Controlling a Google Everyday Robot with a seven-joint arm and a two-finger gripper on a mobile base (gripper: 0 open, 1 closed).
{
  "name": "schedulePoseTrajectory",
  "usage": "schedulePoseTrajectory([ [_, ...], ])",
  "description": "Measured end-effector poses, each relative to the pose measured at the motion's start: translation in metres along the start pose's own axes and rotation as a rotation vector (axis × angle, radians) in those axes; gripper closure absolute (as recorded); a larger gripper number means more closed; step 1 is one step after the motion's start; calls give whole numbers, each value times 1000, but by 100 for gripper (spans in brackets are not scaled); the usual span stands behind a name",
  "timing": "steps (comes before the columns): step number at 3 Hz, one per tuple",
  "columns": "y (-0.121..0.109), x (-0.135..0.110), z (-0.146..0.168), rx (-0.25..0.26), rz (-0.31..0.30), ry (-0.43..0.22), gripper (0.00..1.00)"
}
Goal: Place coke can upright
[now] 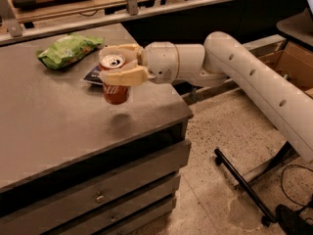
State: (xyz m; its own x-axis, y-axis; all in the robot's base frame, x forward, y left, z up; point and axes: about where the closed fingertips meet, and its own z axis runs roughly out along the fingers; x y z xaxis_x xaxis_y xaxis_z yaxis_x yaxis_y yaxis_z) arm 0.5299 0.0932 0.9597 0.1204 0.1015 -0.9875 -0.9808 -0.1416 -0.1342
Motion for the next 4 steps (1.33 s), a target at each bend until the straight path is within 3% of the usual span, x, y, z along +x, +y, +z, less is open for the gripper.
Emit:
schedulePoseTrajectory([
  [1,19,7,-2,-1,9,-53,87],
  [4,24,8,5,-16,14,-51,17],
])
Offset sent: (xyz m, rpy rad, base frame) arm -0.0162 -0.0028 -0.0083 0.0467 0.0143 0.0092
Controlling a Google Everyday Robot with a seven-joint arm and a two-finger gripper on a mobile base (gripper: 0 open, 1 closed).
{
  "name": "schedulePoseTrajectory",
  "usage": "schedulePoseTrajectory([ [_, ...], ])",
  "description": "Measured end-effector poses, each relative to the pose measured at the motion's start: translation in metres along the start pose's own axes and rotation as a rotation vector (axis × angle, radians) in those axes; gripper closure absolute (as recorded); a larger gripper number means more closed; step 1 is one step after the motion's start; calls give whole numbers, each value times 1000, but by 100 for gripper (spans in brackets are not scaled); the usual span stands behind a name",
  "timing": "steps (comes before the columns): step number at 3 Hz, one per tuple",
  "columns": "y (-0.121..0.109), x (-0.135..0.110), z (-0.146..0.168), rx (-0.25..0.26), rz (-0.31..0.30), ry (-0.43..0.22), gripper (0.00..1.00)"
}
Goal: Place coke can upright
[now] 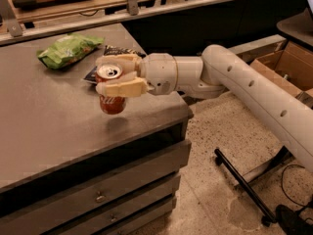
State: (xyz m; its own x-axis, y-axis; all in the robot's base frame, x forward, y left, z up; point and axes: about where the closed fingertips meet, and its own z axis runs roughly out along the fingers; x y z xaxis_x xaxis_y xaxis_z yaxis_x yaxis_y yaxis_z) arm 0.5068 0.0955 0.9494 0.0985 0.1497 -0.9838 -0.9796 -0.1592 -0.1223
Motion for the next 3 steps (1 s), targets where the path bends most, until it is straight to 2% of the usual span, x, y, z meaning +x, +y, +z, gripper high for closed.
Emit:
schedulePoseTrajectory([
  [1,1,-1,3,-5,0,0,0],
  [2,2,-2,3,-10,-1,-3,0],
  [3,5,-11,-22,64,0,41,0],
])
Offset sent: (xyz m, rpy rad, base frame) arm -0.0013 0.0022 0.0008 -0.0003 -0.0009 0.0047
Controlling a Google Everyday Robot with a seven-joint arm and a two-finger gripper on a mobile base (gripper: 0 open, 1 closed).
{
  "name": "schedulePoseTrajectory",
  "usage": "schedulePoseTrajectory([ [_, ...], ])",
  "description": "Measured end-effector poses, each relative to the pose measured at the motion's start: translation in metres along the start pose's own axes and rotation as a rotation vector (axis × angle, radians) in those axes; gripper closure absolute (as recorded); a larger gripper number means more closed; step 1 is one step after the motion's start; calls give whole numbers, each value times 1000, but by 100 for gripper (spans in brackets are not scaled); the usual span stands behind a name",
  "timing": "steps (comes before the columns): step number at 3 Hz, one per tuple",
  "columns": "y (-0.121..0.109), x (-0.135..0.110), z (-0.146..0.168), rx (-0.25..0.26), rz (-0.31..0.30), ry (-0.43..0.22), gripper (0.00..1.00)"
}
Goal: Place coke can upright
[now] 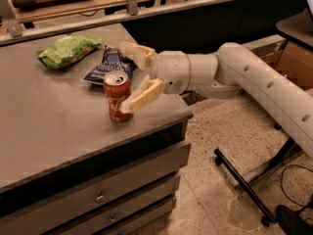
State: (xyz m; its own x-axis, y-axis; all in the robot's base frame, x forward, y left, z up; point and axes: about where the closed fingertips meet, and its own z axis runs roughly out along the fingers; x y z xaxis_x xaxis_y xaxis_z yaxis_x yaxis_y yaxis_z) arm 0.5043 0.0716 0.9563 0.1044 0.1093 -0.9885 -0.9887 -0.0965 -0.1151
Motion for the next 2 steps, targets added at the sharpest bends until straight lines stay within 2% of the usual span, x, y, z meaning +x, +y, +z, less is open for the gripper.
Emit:
schedulePoseTrajectory([
  [1,6,-7,-34,90,20,61,0],
  [2,6,-9,-37,96,19,63,0],
])
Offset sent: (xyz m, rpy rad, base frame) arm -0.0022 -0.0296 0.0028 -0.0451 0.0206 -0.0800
